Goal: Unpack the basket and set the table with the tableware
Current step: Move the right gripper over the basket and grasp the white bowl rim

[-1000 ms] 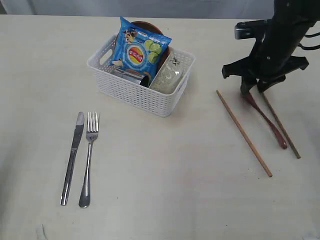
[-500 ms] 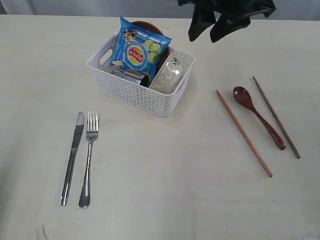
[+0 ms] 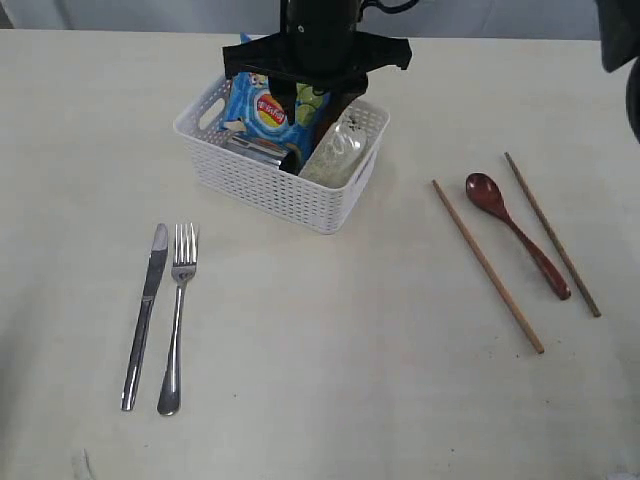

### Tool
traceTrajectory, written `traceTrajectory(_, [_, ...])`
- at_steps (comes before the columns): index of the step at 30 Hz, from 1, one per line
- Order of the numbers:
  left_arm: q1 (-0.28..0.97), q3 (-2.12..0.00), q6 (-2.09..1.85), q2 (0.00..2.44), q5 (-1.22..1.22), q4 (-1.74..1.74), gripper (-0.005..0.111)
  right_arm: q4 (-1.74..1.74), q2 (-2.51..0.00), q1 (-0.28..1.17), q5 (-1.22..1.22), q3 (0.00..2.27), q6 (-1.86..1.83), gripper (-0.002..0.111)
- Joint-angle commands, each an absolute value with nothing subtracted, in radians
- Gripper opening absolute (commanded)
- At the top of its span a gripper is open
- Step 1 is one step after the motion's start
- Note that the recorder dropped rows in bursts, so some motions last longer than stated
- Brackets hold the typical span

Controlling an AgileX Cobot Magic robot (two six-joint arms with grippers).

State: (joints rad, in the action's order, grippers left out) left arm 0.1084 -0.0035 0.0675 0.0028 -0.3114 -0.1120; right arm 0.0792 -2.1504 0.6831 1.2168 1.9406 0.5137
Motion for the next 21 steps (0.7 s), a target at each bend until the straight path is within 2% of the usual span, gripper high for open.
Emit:
traceTrajectory(1, [0.115, 0.0, 0.067, 0.0, -0.304, -0.101, 0.0, 0.107, -2.156, 0.677, 1.221, 1.952, 0.529, 0.047])
traceTrajectory(14, [0.115, 0.0, 0.067, 0.0, -0.304, -0.101, 0.0, 0.161, -2.104, 0.677, 1.221, 1.996, 0.511, 0.046])
traceTrajectory(21, [0.115, 0.0, 0.067, 0.0, -0.304, -0.101, 0.0, 0.413, -2.026, 0.674, 1.221, 1.874, 0.487, 0.046])
